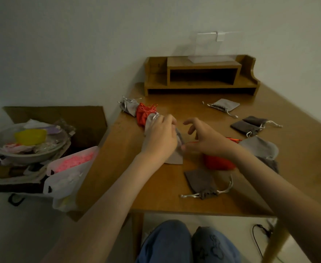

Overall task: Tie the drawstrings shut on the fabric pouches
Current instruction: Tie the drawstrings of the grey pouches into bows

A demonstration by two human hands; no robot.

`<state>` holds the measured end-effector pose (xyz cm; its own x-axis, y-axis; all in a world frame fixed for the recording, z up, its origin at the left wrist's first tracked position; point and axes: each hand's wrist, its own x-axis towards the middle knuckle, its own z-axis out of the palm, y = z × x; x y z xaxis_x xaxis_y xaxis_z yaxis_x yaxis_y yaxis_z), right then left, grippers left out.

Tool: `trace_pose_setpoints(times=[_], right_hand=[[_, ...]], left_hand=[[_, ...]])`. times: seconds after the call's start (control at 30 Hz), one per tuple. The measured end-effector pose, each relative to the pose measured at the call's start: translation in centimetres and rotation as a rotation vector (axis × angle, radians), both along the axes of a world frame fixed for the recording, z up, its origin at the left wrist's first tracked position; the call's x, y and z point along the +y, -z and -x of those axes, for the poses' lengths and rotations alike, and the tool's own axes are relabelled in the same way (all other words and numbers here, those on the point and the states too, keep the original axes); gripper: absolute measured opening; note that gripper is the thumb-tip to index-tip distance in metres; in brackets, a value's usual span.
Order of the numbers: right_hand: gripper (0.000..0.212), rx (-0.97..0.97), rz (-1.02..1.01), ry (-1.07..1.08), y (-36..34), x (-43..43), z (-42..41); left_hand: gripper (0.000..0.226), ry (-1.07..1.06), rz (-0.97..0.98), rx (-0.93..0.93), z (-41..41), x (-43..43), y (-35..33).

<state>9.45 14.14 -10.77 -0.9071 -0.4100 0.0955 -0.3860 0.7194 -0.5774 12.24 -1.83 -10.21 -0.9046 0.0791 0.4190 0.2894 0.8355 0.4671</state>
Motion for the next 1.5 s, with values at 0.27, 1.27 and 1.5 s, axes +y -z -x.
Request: trace_pose_setpoints(times=[0.27,1.27,1.5], right_hand=[[0.037,0.042,-0.234,0.376,-0.6,6.3,0.8],[0.030,-0.163,0.692,-0.149,-4.1,6.5,1.5],[0.018,-0.301,0.647,-0.190,-2.3,4.5,2.8]], left_hand=[[0.023,0.254,0.243,-0.029,-0.2,6.5,0.1],[0.037,0.290,-0.599,-0.209,2.6,5.0,-1.9],[0.014,0.229,-0.823,-0.382,3.6,2.8,-0.8]])
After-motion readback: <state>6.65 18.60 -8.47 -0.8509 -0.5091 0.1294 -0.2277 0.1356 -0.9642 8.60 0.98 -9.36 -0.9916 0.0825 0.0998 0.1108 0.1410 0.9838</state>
